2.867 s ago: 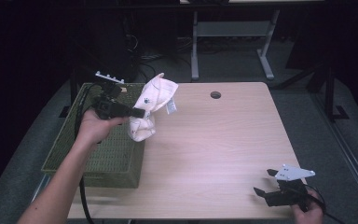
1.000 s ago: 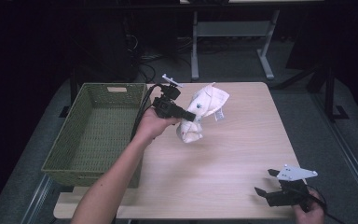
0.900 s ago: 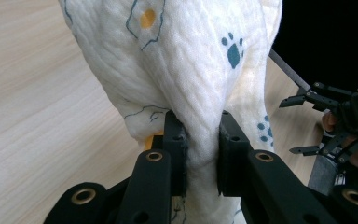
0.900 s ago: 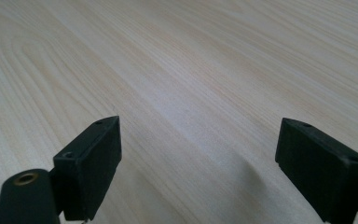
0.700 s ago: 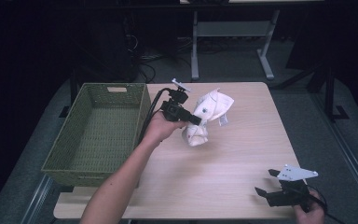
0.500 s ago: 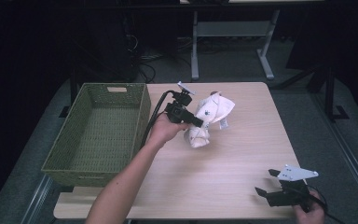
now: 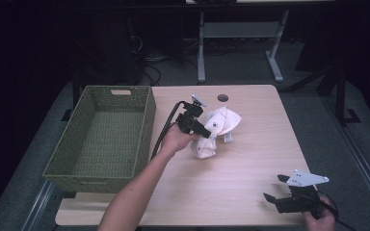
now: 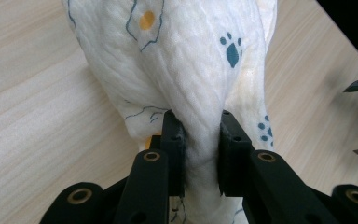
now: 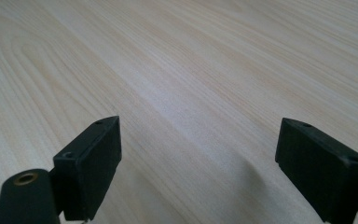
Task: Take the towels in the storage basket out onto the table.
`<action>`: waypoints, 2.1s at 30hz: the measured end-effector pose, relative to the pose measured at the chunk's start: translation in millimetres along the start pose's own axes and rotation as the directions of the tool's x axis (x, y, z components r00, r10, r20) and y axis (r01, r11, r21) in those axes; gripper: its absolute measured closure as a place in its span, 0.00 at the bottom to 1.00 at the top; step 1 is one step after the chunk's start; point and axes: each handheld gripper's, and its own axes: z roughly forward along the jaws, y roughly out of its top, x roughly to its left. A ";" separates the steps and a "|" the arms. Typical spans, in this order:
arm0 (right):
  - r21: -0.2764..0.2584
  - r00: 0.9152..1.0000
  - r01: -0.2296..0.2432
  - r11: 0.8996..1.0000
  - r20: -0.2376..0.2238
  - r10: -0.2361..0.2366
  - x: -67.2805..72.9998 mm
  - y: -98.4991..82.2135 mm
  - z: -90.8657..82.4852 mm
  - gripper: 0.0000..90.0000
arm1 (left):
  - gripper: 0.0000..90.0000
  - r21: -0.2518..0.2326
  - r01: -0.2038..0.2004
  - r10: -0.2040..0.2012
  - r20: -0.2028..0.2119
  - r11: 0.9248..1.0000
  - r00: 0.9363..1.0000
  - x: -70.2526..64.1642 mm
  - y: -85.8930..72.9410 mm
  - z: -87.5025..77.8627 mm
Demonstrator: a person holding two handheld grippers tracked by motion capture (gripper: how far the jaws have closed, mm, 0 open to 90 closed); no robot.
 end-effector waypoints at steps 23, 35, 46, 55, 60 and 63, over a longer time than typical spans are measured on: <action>0.004 1.000 -0.004 1.000 0.002 0.004 0.5 -0.9 -0.6 0.16 | 0.75 0.012 -0.027 0.027 -0.026 1.000 0.999 -14.4 -6.2 32.5; 0.001 1.000 0.004 1.000 0.011 -0.004 2.2 0.6 -0.8 0.16 | 0.71 -0.041 -0.029 0.029 0.005 0.999 1.000 -15.2 -12.7 26.6; -0.001 1.000 0.001 1.000 0.014 -0.001 1.8 0.4 -1.0 0.16 | 0.64 -0.081 -0.069 0.071 0.021 0.994 0.997 -21.8 -21.4 13.3; -0.006 1.000 -0.001 1.000 0.017 0.001 1.1 -0.3 -1.3 0.16 | 0.55 -0.098 -0.094 0.096 0.018 0.991 0.995 -21.1 -34.2 3.5; 0.003 1.000 -0.005 1.000 0.019 0.005 1.8 -0.3 0.0 0.16 | 0.51 -0.096 -0.105 0.108 0.022 0.990 0.994 -19.7 -41.2 0.5; 0.005 1.000 -0.003 1.000 0.020 0.002 1.8 -0.2 0.5 0.16 | 0.48 -0.103 -0.109 0.111 0.015 0.989 0.994 -20.7 -45.8 -0.7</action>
